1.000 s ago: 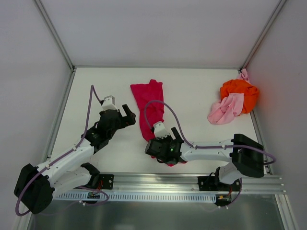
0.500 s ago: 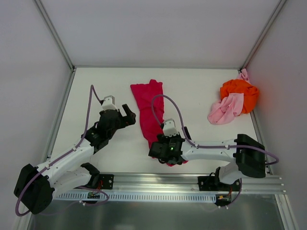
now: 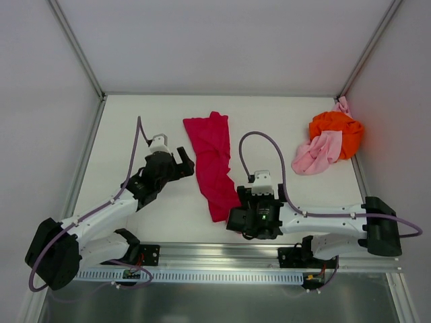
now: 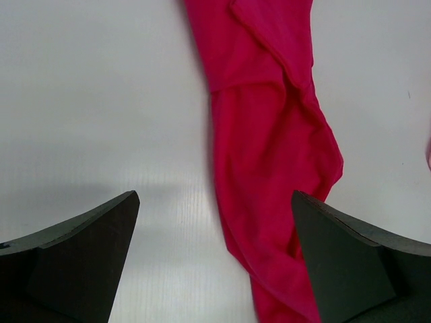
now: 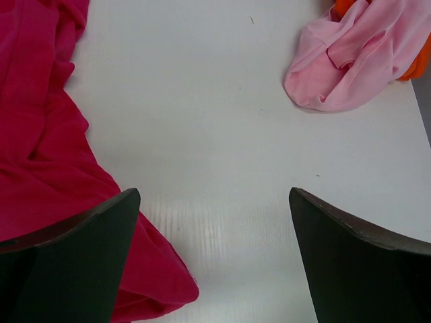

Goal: Fold and stack the t-shirts
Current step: Rotate the tshirt 90 degrees

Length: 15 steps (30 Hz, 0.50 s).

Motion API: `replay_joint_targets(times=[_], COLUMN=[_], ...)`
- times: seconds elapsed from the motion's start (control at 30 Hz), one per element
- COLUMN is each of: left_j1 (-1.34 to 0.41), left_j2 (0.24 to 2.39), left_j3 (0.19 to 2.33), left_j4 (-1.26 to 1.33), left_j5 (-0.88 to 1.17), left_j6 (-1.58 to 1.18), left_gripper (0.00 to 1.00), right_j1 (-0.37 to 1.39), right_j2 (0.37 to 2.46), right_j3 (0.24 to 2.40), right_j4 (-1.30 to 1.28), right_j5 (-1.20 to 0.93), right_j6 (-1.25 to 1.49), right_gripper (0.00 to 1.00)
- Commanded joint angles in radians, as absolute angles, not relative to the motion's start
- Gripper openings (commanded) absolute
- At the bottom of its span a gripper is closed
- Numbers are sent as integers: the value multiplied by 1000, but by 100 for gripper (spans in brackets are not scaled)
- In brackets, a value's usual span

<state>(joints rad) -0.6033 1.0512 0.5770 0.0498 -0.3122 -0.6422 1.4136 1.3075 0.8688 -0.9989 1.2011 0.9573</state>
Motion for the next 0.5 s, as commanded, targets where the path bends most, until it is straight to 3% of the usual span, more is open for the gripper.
replay_joint_targets(times=[0.0,0.3,0.47], left_j1=[-612,-612,-612], left_j2=[1069,950,899], left_j3=[614,581,571], left_j4=[103,71,32], left_j5=[-288,-298,-347], left_j6=[-633,-641,-646], left_gripper=[99,99,99], right_j1=[1390,1324,1301], right_j2=[1299,1727,1760], right_j3=[874,1163,1134], right_j4=[-933,-1166,-919], right_j5=[1243,1149,1000], right_j6=[916,937,712], right_gripper=[100,100,100])
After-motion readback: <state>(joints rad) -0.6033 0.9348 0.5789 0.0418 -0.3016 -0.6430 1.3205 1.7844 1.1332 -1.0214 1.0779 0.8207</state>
